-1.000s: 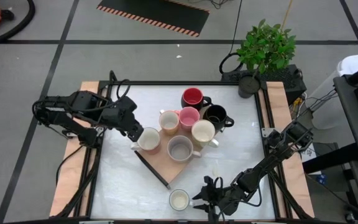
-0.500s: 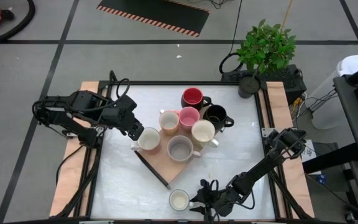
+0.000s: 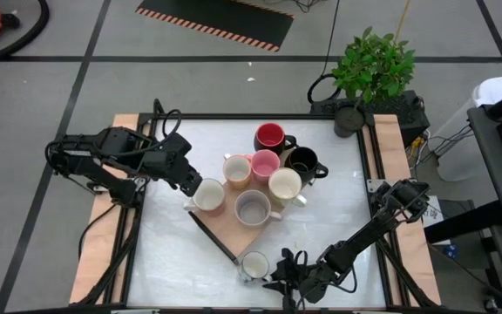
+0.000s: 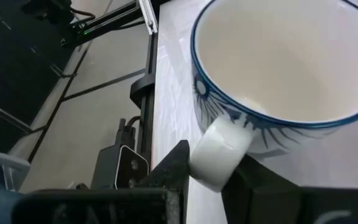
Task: Place coffee mugs
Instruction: Put the blue mug on top of the shelf
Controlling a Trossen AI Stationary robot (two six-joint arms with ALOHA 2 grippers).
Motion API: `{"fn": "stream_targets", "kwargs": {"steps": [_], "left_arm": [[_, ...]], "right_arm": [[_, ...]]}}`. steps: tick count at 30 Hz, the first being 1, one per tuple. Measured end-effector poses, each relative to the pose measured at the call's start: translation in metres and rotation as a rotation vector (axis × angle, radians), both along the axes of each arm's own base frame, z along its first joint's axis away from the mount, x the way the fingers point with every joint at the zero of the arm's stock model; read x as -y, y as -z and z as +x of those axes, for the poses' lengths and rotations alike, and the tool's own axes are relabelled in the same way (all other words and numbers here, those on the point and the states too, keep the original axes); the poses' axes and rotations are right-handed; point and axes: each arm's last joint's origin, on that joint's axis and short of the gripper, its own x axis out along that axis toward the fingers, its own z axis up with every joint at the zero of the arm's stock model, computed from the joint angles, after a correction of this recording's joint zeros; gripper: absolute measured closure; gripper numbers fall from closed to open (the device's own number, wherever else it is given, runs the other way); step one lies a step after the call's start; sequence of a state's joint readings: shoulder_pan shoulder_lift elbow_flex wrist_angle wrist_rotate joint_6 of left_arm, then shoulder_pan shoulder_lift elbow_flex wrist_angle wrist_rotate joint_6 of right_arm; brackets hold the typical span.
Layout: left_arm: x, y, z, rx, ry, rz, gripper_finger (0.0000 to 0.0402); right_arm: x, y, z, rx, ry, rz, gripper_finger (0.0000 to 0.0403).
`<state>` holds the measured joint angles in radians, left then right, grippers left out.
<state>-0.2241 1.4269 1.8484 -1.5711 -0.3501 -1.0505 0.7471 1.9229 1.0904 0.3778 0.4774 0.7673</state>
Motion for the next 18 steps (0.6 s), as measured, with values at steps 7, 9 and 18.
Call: {"fn": "stream_targets", "kwargs": {"steps": [7,9,18], "left_arm": [[0.0,0.0,0.0,0.003,-0.008,-0.004,0.017],[0.0,0.0,0.0,0.003,-0.009,-0.004,0.017],[0.0,0.006,0.002,-0.02,-0.013,0.001,0.017]], "right_arm": [[-0.001,-0.017,-0.004,0.029,-0.015,0.029,0.0358],[0.001,-0.027,-0.006,0.044,-0.027,0.027,0.0361],[0.014,-0.08,-0.025,0.107,-0.087,-0.009,0.0398]]}}
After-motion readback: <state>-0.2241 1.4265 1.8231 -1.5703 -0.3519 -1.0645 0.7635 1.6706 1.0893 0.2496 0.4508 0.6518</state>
